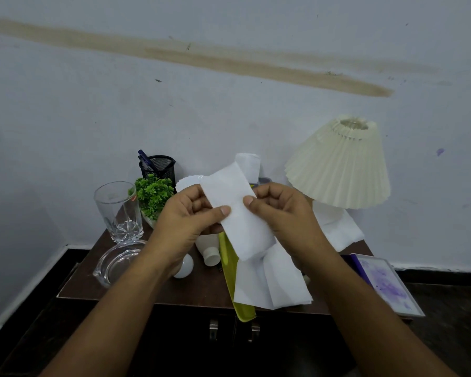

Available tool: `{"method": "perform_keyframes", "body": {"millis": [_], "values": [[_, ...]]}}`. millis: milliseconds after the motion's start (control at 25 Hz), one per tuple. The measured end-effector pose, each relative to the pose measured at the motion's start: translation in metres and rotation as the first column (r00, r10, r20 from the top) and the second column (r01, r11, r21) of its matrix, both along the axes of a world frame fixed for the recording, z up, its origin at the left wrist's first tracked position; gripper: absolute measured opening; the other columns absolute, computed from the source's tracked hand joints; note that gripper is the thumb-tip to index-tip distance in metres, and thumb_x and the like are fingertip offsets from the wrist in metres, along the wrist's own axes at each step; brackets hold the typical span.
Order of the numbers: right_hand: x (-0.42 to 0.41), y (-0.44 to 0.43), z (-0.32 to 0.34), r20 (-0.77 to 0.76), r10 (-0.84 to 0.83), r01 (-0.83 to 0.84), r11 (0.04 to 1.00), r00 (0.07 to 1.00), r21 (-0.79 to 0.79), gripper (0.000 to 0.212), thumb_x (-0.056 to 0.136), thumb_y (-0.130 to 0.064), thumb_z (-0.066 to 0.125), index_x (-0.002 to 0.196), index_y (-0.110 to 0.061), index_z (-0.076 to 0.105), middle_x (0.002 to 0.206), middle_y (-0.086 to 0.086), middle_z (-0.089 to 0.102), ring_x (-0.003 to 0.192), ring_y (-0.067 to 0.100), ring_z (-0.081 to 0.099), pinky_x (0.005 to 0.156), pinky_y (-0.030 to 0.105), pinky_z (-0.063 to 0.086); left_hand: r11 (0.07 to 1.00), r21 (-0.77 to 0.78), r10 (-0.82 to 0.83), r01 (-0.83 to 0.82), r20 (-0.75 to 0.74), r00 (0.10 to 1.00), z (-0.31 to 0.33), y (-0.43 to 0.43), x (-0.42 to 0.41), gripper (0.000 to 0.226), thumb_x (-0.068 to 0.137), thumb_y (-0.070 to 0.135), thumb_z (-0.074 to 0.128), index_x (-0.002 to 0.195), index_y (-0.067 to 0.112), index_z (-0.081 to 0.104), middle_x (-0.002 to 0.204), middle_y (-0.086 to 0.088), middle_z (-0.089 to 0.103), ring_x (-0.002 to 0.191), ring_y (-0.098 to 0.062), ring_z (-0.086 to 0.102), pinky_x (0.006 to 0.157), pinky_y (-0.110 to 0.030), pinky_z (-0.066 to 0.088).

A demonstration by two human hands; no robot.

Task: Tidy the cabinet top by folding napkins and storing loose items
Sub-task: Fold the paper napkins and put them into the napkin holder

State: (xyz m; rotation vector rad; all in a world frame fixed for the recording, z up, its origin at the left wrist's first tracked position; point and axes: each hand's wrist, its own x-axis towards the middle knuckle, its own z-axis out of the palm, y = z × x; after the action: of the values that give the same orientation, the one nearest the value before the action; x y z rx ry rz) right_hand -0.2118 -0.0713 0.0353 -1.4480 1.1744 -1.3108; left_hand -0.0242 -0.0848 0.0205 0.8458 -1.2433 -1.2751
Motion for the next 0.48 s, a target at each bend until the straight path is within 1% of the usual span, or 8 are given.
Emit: {"method": "perform_keyframes", "body": {"millis": [40, 80, 120, 160, 240, 320, 400, 480], "values": [[-0.0007, -0.0004, 0.0006, -0.029, -0.015, 0.014, 1.0, 0.999, -0.022, 0.014, 0.092, -0.02, 0.072, 0.097, -0.007, 0.071, 0.092, 0.01, 0.077, 0.09, 0.025, 0.075, 0.082, 0.043, 0.061, 1.0, 0.002, -0.009, 0.009, -0.026, 1.0, 0.0009, -0.001, 0.001, 0.043, 0.08, 0.004, 0.074, 0.121, 0.011, 0.066, 0.112, -0.013, 0.075, 0.107, -0.031, 0.071, 0.082, -0.039, 0.061], [-0.0019, -0.0003, 0.0014, -0.078, -0.012, 0.008, 0.999, 0.997, -0.044, 0.011, 0.092, -0.02, 0.073, 0.095, -0.009, 0.072, 0.09, 0.01, 0.076, 0.088, 0.025, 0.074, 0.081, 0.042, 0.061, 1.0, 0.01, -0.007, 0.008, -0.057, 0.998, 0.003, -0.0015, 0.0028, 0.047, 0.077, 0.006, 0.075, 0.122, 0.012, 0.065, 0.114, -0.013, 0.075, 0.106, -0.028, 0.071, 0.082, -0.037, 0.061], [-0.0028, 0.0004, 0.0019, -0.141, 0.007, -0.016, 0.998, 0.99, -0.063, 0.009, 0.092, -0.019, 0.073, 0.092, -0.01, 0.073, 0.087, 0.01, 0.075, 0.085, 0.025, 0.073, 0.078, 0.039, 0.06, 1.0, 0.011, 0.005, -0.004, -0.068, 0.998, 0.0042, -0.0022, 0.0048, 0.046, 0.077, 0.007, 0.075, 0.122, 0.012, 0.066, 0.112, -0.012, 0.075, 0.102, -0.025, 0.072, 0.081, -0.034, 0.061], [-0.003, 0.0018, 0.0025, -0.205, 0.032, -0.048, 0.996, 0.978, -0.074, 0.007, 0.091, -0.019, 0.073, 0.091, -0.012, 0.073, 0.085, 0.009, 0.073, 0.083, 0.025, 0.072, 0.074, 0.035, 0.059, 1.0, 0.001, 0.022, -0.022, -0.046, 0.999, 0.0055, -0.0021, 0.0061, 0.04, 0.079, 0.006, 0.074, 0.118, 0.013, 0.068, 0.108, -0.012, 0.076, 0.097, -0.022, 0.072, 0.079, -0.031, 0.061], [-0.0011, 0.0045, 0.0027, -0.285, 0.066, -0.09, 0.993, 0.956, -0.07, 0.008, 0.092, -0.023, 0.073, 0.09, -0.016, 0.074, 0.085, 0.005, 0.073, 0.08, 0.021, 0.071, 0.07, 0.031, 0.057, 0.998, -0.046, 0.045, -0.042, 0.065, 0.997, 0.005, -0.0014, 0.0068, 0.02, 0.085, 0.006, 0.072, 0.104, 0.011, 0.074, 0.096, -0.009, 0.078, 0.088, -0.018, 0.072, 0.073, -0.027, 0.059], [0.0028, 0.005, 0.0013, -0.315, 0.08, -0.104, 0.993, 0.946, -0.06, 0.013, 0.094, -0.03, 0.071, 0.091, -0.018, 0.075, 0.087, 0.005, 0.073, 0.083, 0.024, 0.071, 0.072, 0.04, 0.06, 0.997, -0.08, 0.029, -0.018, 0.146, 0.989, 0.0031, 0.001, 0.0055, 0.01, 0.087, 0.008, 0.072, 0.096, 0.007, 0.075, 0.091, -0.01, 0.078, 0.083, -0.018, 0.071, 0.07, -0.026, 0.057], [0.0053, 0.0045, 0.0004, -0.377, 0.066, -0.102, 0.992, 0.924, -0.075, 0.018, 0.095, -0.036, 0.068, 0.091, -0.019, 0.075, 0.089, 0.004, 0.073, 0.085, 0.025, 0.07, 0.076, 0.048, 0.06, 0.995, -0.104, 0.017, 0.003, 0.192, 0.981, 0.0033, 0.0031, 0.0036, 0.01, 0.088, 0.013, 0.071, 0.094, 0.006, 0.077, 0.09, -0.011, 0.078, 0.082, -0.017, 0.071, 0.07, -0.025, 0.056], [0.0049, 0.0039, -0.0007, -0.419, 0.066, -0.11, 0.99, 0.905, -0.082, 0.019, 0.096, -0.037, 0.066, 0.094, -0.021, 0.075, 0.091, 0.002, 0.073, 0.087, 0.021, 0.07, 0.078, 0.049, 0.06, 0.991, -0.132, 0.026, 0.003, 0.219, 0.975, 0.004, 0.0027, 0.0029, 0.011, 0.09, 0.016, 0.07, 0.092, 0.008, 0.078, 0.088, -0.009, 0.078, 0.08, -0.014, 0.07, 0.069, -0.023, 0.055]]}}
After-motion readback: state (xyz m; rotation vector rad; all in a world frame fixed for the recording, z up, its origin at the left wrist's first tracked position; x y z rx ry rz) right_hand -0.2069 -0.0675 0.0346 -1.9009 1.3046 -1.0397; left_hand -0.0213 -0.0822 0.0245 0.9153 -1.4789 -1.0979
